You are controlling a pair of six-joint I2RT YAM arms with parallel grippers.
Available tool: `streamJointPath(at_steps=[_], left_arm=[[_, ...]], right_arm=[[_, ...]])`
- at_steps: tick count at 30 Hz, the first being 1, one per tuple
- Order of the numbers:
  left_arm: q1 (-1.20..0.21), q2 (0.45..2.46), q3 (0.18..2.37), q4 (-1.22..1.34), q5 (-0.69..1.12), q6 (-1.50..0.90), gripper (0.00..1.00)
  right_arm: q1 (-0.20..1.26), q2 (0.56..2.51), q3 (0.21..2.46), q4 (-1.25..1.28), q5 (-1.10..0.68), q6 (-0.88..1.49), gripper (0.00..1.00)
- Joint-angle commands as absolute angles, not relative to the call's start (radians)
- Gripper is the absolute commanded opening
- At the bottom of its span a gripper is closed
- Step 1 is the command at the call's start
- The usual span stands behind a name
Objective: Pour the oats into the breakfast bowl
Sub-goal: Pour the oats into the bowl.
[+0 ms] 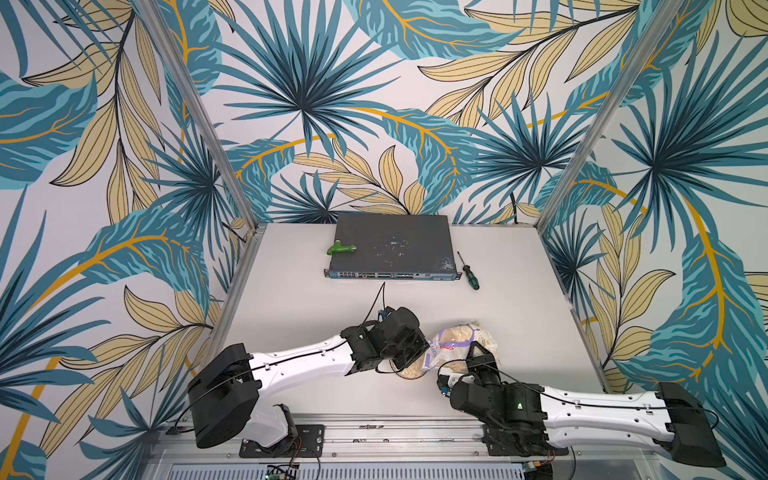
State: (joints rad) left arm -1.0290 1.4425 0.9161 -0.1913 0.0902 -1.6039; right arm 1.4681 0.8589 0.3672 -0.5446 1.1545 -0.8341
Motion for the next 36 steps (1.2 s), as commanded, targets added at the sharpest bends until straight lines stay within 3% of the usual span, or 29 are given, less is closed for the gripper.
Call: streamJointPath(at_steps=[1,16,22,36], left_arm=[[-1.034,1.442,0.976,-0.186,0.085,-1.576,0.08],[-1.015,1.448,1.051,-0.261,0.061,-1.536,0.07],[-0.988,1.461,1.144,-0.371,0.074,-1.477,0.0],[-0.938,1.473,1.298,-0.502,0.091,-1.397,0.0]], right_arm=[[1.474,0.826,0.346,-0.549,1.161,-0.798,0.0],[1.473,0.72,0.316,-0.516,1.122,-0.72,0.0],[1.473,0.679,0.304,-0.456,1.076,-0.679,0.0],[1.463,0.626,0.321,-0.368,1.074,-0.582,0.0]])
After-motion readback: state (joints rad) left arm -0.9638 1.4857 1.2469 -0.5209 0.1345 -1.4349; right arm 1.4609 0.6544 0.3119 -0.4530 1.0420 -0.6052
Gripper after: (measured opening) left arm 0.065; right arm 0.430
